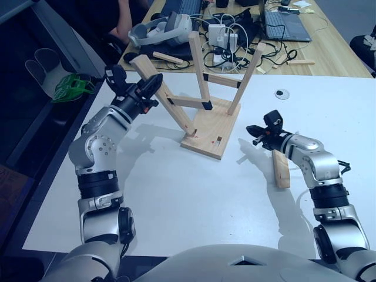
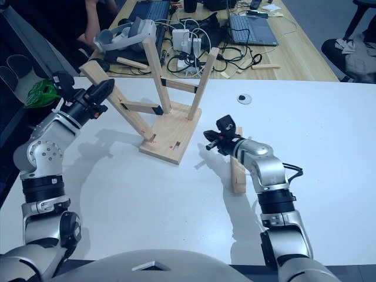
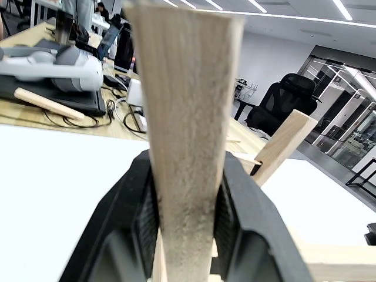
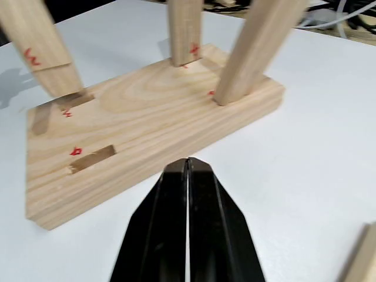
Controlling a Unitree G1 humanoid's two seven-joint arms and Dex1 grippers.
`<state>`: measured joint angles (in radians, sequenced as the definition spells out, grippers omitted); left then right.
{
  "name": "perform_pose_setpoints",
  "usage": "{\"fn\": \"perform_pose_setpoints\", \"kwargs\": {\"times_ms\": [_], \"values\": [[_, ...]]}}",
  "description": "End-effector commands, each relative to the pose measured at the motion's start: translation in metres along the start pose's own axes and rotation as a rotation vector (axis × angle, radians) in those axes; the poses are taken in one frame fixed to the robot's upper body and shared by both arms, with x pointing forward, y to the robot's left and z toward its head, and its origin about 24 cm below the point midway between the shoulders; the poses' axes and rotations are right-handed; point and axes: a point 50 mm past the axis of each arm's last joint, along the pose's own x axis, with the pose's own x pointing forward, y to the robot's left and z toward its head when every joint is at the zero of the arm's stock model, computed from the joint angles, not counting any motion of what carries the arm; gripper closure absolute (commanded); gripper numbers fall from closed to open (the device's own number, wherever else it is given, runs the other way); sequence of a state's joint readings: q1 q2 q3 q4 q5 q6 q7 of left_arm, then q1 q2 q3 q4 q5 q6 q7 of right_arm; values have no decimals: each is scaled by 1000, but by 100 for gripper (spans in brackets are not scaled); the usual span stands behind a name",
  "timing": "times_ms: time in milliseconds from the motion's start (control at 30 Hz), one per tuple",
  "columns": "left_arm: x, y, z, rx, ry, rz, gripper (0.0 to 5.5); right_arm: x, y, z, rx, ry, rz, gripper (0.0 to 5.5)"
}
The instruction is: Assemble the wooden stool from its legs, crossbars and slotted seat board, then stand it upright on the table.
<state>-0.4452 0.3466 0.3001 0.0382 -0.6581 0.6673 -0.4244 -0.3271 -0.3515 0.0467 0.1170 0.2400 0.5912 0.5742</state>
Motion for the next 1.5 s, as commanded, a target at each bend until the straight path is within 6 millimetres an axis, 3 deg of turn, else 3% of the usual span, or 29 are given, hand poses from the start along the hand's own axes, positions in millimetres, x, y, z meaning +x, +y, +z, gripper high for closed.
{"fn": "perform_pose_setpoints", "kwargs": {"times_ms": [33, 400, 633, 800, 1033, 1500], "values": [[-1, -1, 3, -7, -7, 37, 447, -1, -7, -9, 55, -19, -60, 550], [-2, 6, -13, -102, 12, 136, 447, -2, -8, -7, 86, -66, -76, 550], [-5, 8, -20, -31, 21, 211, 447, -2, -7, -7, 104, -83, -74, 550], [-8, -11, -20, 99, -26, 198, 447, -2, -10, -9, 136, -95, -84, 550], [-17, -30, -40, 190, -39, 215, 447, -3, -12, -12, 188, -102, -89, 550], [-19, -39, -78, 242, 92, 198, 448, -1, -14, -11, 225, -129, -96, 550]]}}
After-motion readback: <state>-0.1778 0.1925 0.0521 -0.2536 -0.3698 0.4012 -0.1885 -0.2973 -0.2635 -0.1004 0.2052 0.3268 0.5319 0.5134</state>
